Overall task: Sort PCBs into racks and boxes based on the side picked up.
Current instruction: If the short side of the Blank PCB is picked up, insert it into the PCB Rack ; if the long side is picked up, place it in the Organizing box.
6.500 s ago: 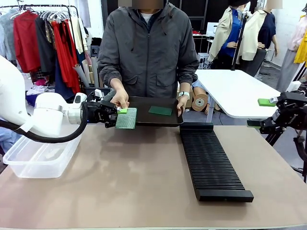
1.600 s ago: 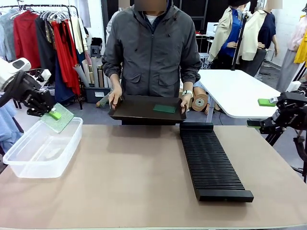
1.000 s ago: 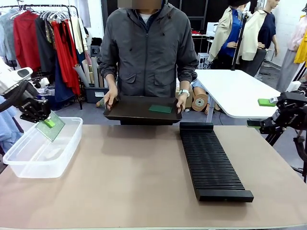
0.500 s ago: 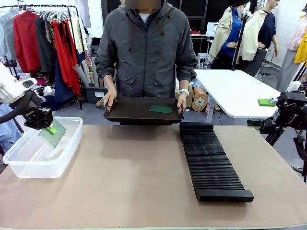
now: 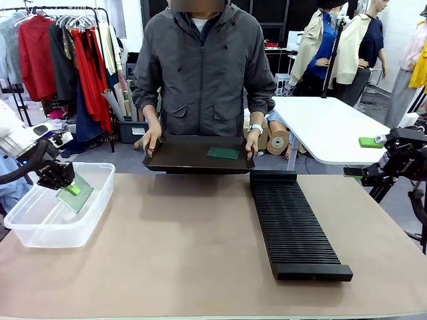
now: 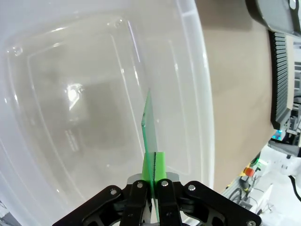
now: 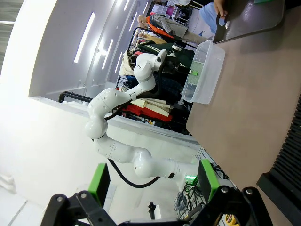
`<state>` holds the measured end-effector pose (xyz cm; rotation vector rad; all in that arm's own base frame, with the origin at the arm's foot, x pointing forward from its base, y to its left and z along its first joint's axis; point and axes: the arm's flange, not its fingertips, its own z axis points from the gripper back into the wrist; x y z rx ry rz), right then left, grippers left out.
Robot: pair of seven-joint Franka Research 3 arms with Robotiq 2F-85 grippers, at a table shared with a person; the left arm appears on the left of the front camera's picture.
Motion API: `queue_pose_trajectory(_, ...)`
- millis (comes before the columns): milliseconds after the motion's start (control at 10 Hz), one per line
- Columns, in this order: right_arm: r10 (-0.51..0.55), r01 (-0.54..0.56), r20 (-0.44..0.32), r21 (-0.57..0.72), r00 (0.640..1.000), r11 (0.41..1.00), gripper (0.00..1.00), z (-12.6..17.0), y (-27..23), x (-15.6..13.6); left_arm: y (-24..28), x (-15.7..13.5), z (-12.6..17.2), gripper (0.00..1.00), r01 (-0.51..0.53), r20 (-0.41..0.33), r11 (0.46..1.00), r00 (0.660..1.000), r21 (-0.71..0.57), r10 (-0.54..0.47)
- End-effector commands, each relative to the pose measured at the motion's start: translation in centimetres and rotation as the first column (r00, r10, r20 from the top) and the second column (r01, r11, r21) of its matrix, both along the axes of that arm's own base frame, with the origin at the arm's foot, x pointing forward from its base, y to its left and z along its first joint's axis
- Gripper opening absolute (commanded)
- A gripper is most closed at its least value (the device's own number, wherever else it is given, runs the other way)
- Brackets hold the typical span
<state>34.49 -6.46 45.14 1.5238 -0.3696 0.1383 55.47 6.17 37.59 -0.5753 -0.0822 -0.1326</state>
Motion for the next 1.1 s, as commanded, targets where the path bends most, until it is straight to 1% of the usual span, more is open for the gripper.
queue_pose_trajectory(0, 0.001, -0.001, 0.004, 0.007, 1.0, 1.0, 1.0, 0.2, 0.0, -0.1, 0.7, 1.2, -0.9, 0.0, -0.002, 0.018, 1.0, 1.0, -0.026, 0.003)
queue_pose_trajectory(200, 0.001, -0.001, 0.004, 0.007, 1.0, 1.0, 1.0, 0.2, 0.0, -0.1, 0.9, 1.7, -2.1, 0.0, -0.002, 0.018, 1.0, 1.0, -0.03, 0.002)
queue_pose_trajectory(500, 0.001, -0.001, 0.004, 0.007, 1.0, 1.0, 1.0, 0.2, 0.0, -0.1, 0.3, 2.2, -4.1, 0.0, 0.012, -0.004, 1.0, 1.0, 0.001, -0.012)
queue_pose_trajectory(700, 0.001, -0.001, 0.004, 0.007, 1.0, 1.0, 1.0, 0.2, 0.0, -0.1, 0.0, 2.5, -4.6, 0.0, 0.014, 0.0, 1.0, 1.0, 0.028, -0.014)
queue_pose_trajectory(800, 0.001, -0.001, 0.004, 0.007, 1.0, 1.0, 1.0, 0.2, 0.0, -0.1, -0.1, 2.6, -4.4, 0.09, 0.009, 0.005, 1.0, 1.0, 0.027, -0.009)
queue_pose_trajectory(1000, 0.001, -0.001, 0.004, 0.007, 1.0, 1.0, 1.0, 0.2, 0.0, -0.1, -0.1, 2.5, -3.5, 0.48, -0.004, 0.016, 0.999, 1.0, 0.044, 0.004)
